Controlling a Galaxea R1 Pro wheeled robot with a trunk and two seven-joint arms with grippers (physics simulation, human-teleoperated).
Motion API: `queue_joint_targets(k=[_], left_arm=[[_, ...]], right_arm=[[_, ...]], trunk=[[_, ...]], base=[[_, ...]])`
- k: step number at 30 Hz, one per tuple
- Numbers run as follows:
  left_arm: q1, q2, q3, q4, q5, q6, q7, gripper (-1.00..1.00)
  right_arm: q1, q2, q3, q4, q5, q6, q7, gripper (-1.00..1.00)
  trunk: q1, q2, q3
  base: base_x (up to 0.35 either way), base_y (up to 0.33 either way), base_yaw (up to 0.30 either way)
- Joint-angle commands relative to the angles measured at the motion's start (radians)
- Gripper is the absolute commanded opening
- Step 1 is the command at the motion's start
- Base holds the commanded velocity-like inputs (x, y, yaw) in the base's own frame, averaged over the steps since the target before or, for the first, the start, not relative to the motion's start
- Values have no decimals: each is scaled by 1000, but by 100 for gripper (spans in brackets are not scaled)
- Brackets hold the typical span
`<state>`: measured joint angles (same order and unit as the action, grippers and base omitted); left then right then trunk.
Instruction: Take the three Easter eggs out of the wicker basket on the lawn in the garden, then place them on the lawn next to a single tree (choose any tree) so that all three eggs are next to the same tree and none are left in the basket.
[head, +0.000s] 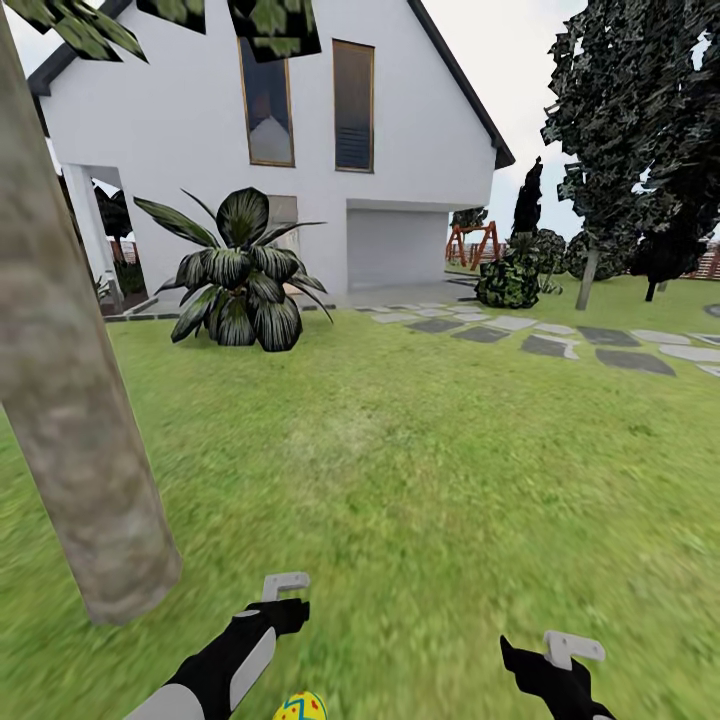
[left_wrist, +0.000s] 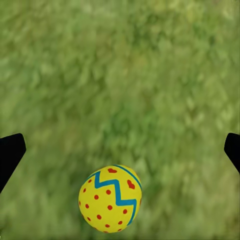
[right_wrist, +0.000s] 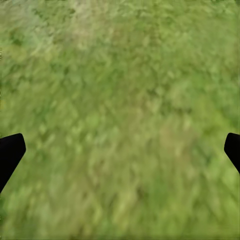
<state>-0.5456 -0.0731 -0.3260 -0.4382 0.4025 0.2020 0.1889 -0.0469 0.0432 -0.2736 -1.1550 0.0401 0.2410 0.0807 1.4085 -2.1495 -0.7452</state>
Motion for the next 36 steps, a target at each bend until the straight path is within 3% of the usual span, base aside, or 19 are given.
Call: queue_joint_targets(k=[1,36], left_arm=[[0,1,-8,-2,10,4,9,100],[0,-2,-9,-2,9,4,9,100]], right_arm=[[-1,1,-4,-1,4,5,8,100],[-1,1,-2,5,4,-25,10,100]], trunk=[[-4,7,2],[-138,252,112]], base=[[0,0,0],[0,0,0]])
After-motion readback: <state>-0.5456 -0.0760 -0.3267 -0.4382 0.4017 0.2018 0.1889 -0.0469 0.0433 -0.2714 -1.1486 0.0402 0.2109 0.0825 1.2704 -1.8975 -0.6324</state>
